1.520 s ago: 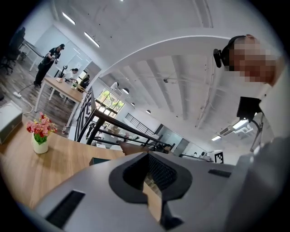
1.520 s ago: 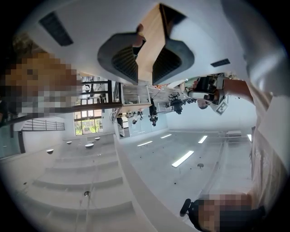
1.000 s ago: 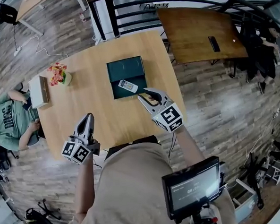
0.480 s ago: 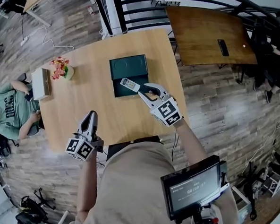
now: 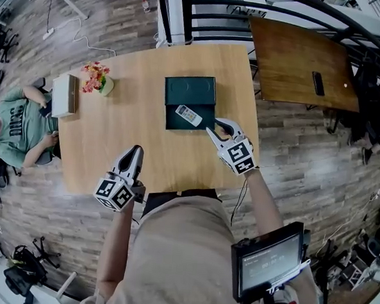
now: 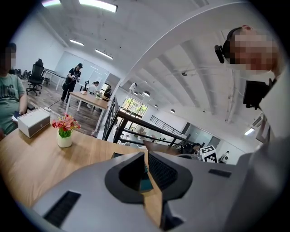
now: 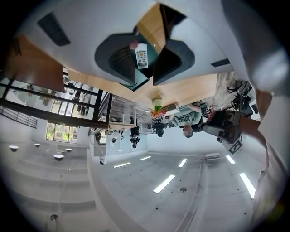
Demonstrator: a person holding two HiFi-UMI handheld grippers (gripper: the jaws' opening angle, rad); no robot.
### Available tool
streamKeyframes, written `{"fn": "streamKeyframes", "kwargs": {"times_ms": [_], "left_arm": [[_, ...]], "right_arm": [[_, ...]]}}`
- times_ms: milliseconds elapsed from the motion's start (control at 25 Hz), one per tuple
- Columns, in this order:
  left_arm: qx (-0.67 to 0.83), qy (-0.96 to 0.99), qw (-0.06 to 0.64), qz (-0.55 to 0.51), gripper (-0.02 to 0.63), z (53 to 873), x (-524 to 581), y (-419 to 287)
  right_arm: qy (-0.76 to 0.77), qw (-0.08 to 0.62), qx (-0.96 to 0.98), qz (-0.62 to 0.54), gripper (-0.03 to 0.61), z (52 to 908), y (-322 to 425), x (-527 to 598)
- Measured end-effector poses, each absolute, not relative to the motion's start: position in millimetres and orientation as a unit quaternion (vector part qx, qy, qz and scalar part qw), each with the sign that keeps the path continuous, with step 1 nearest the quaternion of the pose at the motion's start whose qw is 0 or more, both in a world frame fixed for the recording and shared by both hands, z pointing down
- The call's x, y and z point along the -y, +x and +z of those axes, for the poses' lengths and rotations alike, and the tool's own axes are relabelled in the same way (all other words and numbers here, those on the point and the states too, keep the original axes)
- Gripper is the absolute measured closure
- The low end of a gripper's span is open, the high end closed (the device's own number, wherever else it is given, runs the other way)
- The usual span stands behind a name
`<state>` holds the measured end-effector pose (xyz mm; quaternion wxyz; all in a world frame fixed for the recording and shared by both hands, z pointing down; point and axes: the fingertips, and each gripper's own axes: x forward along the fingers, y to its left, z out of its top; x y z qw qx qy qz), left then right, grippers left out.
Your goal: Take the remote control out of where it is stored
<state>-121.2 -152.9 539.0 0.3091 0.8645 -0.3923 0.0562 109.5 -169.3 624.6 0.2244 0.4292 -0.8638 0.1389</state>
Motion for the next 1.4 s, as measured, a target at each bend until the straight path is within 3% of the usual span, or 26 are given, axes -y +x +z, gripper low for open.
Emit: {"fn": "streamKeyframes", "kwargs": {"times_ms": [560,640,920,1040,1400], "left_arm": [[0.394,0.864,0.309,0.056,0.582,550,159,-122],[0.392,0.865,0.306,0.058,0.571,550,159,-120],[0.404,0.862,0.3,0.066,0.561,553,159,-126],[0.406,0.86,0.302,0.074,0.552,558,158,-130],[0.41,0.85,0.319,0.091,0.552,569,157,-134]], "right_arm": [[0.407,0.239,0.867,0.161,0.448,654,101,180],[0.397,0.239,0.87,0.167,0.403,657,99,179],[0.381,0.246,0.872,0.184,0.401,681,92,188],[0.368,0.253,0.873,0.196,0.357,694,88,191],[0.347,0.291,0.859,0.238,0.357,735,82,202]]}}
